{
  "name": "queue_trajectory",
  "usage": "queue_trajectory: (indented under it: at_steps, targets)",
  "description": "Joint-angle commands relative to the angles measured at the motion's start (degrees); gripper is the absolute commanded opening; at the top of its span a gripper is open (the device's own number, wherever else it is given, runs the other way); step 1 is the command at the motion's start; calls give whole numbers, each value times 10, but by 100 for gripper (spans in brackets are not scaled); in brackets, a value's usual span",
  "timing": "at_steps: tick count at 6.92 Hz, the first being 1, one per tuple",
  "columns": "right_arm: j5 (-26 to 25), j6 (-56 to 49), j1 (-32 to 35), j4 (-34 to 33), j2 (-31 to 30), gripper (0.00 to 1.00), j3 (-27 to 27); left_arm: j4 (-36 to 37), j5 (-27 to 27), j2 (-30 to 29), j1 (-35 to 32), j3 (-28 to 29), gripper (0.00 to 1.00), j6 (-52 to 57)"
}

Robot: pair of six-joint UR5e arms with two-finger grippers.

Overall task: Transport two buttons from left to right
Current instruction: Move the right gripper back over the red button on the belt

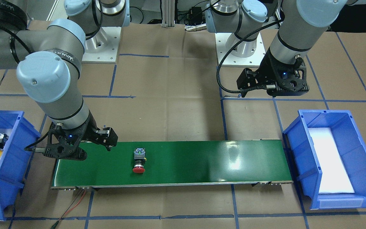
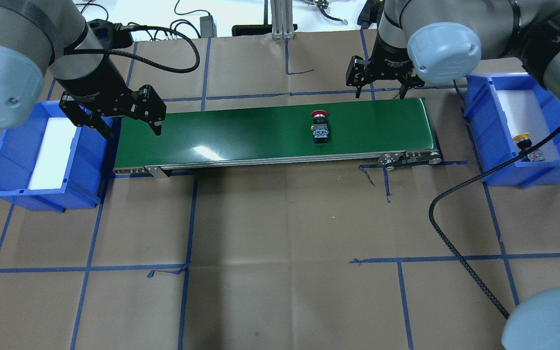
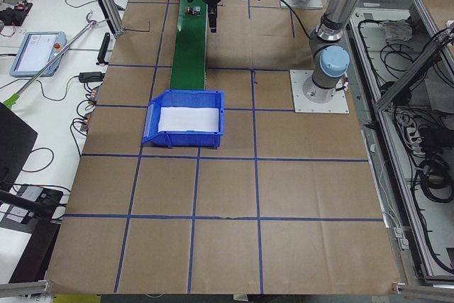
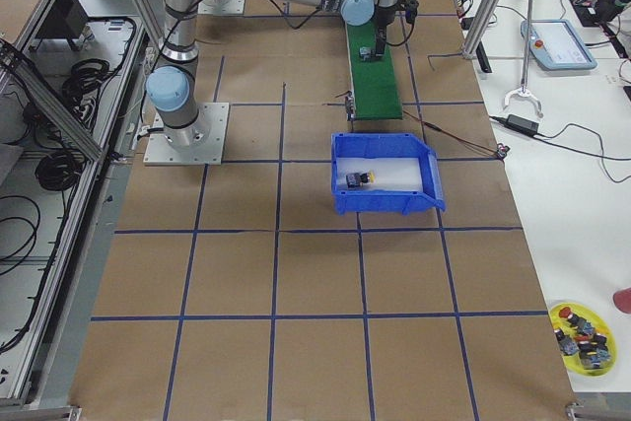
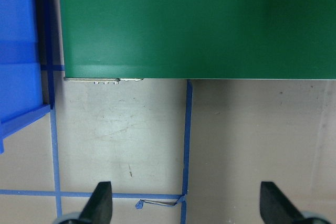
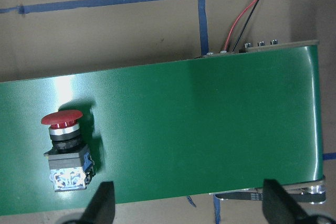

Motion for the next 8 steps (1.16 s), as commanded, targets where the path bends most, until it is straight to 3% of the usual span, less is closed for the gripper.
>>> queue_trajectory:
  at_steps: [1, 8]
  targets:
    - [3, 1, 2, -3, 12, 100, 0, 0, 0, 0, 0, 0, 100, -1]
    - [22, 20, 9, -16, 39, 100, 1, 0, 0, 0, 0, -1, 100, -1]
